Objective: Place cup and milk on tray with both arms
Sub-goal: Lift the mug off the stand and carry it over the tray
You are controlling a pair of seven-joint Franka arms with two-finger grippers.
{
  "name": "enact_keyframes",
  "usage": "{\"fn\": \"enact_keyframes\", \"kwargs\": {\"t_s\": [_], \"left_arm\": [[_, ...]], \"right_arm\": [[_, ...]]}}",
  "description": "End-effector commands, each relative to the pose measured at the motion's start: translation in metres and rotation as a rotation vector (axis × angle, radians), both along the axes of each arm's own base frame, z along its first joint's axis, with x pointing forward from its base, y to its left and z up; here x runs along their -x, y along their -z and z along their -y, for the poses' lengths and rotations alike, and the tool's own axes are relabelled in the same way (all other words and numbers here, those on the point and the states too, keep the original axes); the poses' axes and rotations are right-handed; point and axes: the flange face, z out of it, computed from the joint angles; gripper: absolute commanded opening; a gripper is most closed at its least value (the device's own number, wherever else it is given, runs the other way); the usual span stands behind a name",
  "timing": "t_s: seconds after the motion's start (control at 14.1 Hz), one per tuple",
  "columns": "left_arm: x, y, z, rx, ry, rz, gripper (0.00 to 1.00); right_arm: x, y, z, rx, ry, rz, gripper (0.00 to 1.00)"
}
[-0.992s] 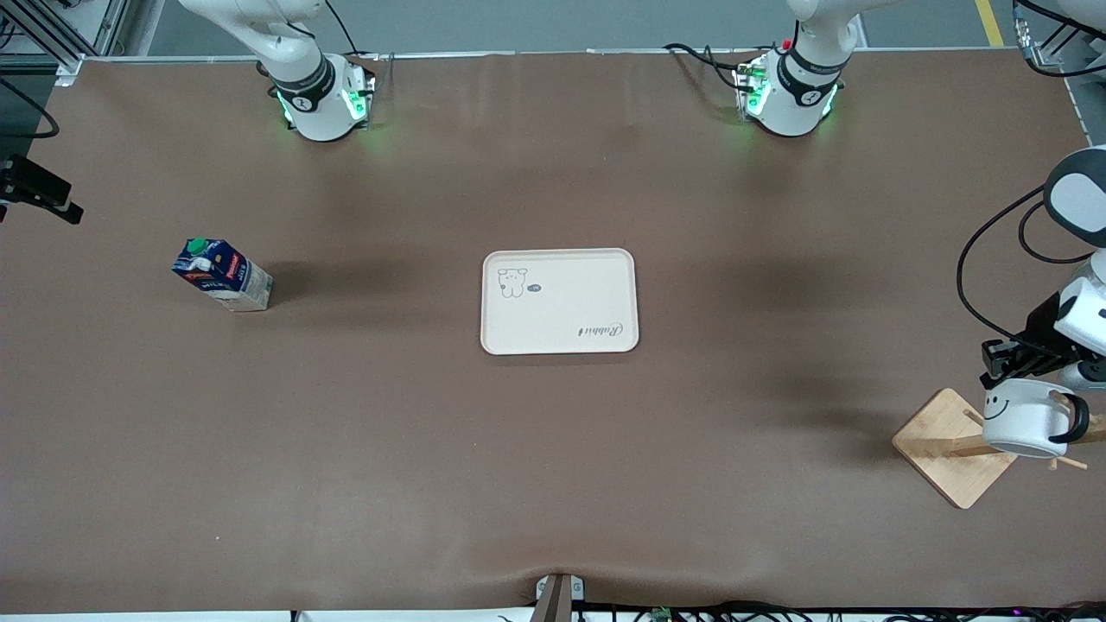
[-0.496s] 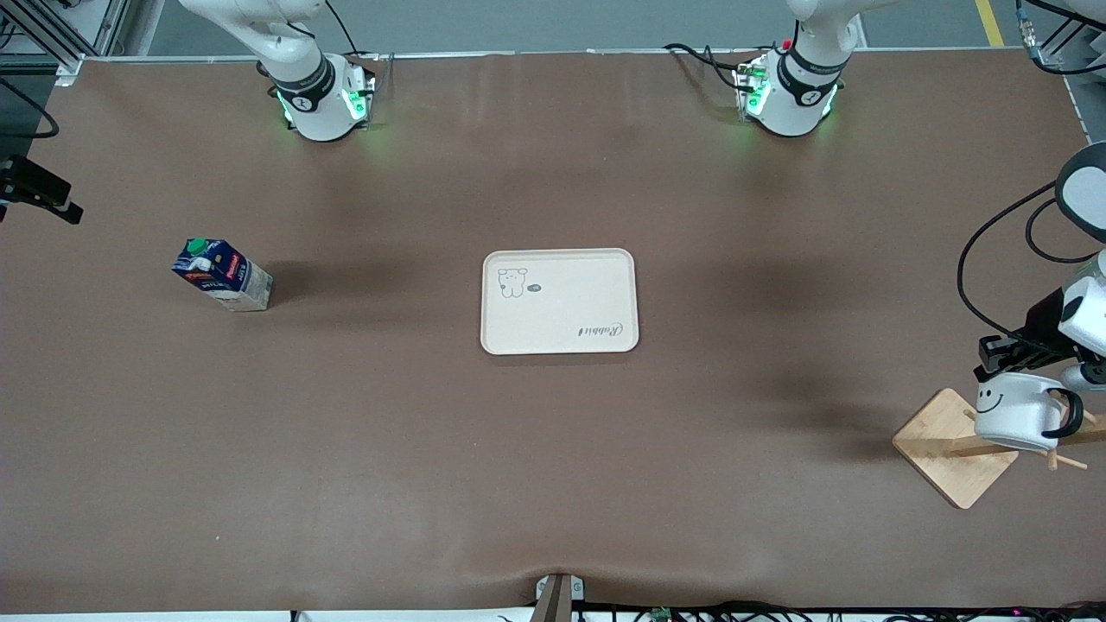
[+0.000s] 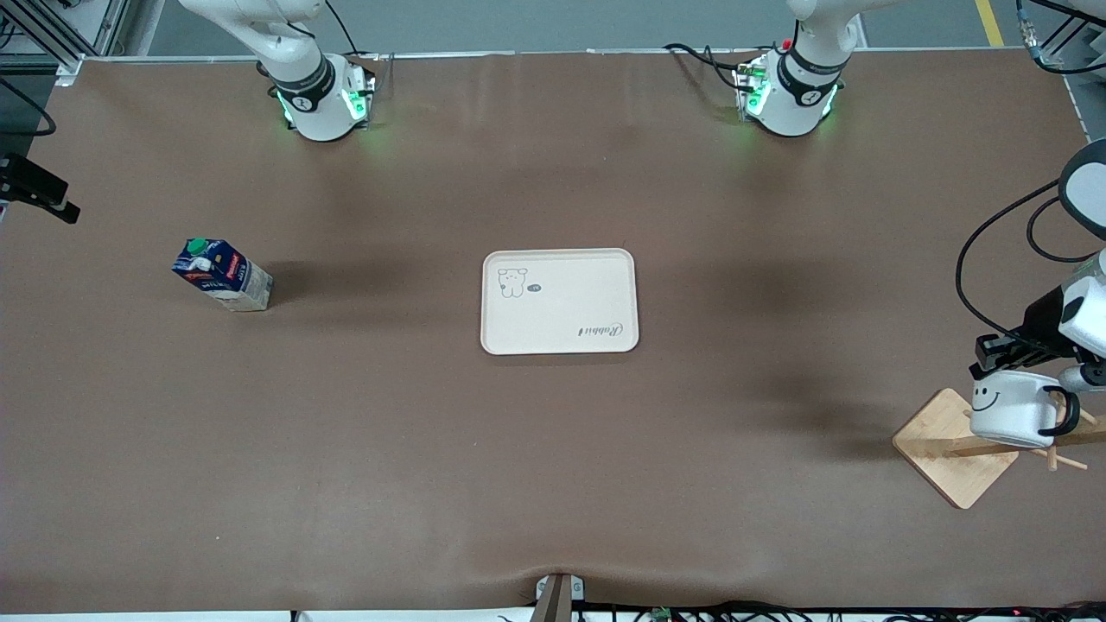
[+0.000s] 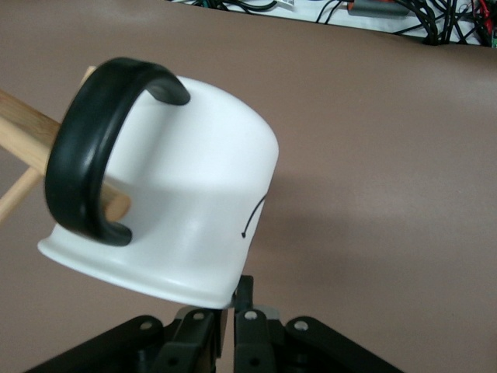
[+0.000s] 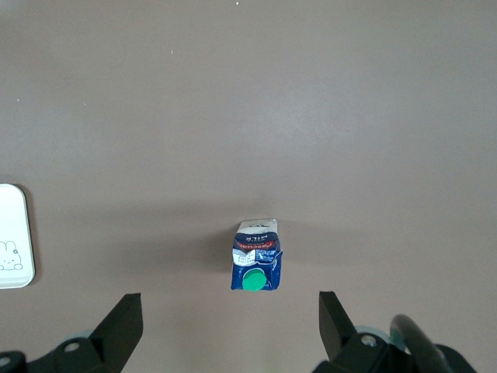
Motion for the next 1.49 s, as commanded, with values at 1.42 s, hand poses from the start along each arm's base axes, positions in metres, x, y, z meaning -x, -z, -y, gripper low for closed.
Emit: {"fn": "enact_keyframes", "kwargs": {"t_s": [1.42], "left_arm": [[0.011,-0.007,0.158,0.103,-0.193,-0.223,0.0]], "right_arm": [[-0.002,-0.003,0.002,-0.002,0.008,0.003,1.0]]}}
